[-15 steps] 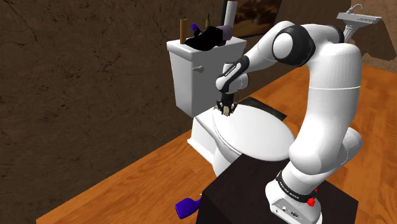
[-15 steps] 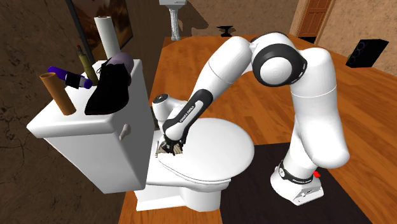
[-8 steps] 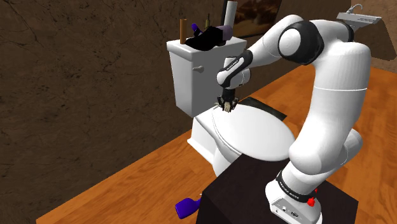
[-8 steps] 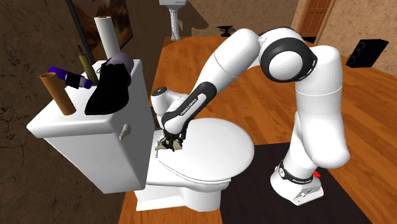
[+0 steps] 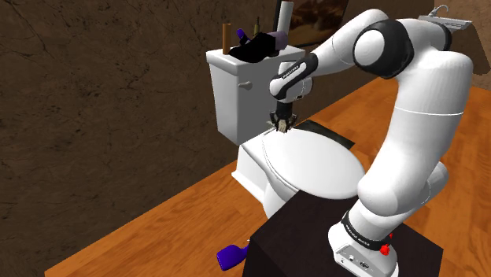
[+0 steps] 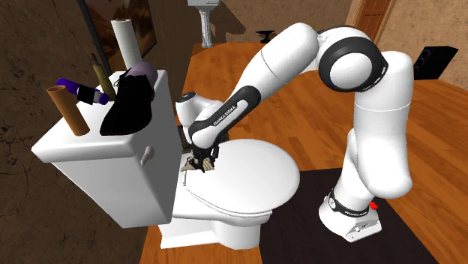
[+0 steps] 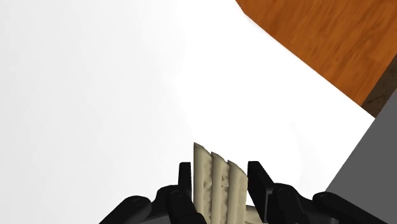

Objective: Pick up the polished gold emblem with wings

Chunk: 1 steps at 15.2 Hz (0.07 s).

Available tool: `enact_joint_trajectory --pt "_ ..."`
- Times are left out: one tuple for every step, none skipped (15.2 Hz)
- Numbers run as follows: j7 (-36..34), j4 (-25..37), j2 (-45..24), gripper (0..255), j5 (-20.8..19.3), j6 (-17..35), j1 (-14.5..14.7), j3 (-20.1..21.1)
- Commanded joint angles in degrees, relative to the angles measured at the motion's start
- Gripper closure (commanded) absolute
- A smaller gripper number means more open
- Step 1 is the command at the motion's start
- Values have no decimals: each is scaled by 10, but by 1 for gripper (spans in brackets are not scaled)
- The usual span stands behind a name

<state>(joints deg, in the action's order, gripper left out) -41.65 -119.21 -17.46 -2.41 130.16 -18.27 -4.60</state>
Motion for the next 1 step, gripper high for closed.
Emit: enact_joint_trajectory --pt "1 1 3 255 0 -5 0 0"
